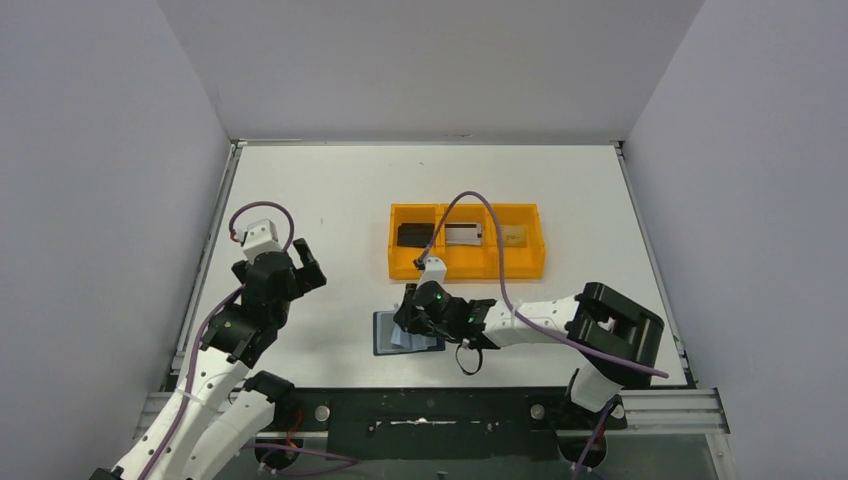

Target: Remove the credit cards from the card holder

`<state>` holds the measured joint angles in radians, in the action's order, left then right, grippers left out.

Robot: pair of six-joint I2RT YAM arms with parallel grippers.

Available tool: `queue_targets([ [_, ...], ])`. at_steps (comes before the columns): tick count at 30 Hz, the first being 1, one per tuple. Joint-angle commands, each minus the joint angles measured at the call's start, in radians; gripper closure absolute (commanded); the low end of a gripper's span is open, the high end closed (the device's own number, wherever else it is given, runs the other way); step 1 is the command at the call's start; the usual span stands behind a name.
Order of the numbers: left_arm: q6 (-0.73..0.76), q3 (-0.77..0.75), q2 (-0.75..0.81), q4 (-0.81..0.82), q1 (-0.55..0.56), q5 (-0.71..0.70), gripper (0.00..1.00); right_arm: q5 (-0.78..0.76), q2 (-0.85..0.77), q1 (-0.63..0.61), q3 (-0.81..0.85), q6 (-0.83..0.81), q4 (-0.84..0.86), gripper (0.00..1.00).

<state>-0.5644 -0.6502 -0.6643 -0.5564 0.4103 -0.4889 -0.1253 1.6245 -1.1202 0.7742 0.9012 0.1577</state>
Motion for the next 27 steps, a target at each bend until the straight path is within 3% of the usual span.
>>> queue_targets([
  [1,0.012,-0.011,0.0,0.054,-0.008,0.007,0.09,0.11,-0.082,0.048,-0.069,0.015,0.22,0.86],
  [22,0.014,-0.011,-0.004,0.054,-0.01,0.016,0.09,0.198,-0.318,0.234,-0.461,0.089,0.347,0.82],
  [27,0.036,-0.011,-0.01,0.074,-0.01,0.082,0.09,0.21,-0.385,0.254,-0.455,0.068,0.31,0.8],
])
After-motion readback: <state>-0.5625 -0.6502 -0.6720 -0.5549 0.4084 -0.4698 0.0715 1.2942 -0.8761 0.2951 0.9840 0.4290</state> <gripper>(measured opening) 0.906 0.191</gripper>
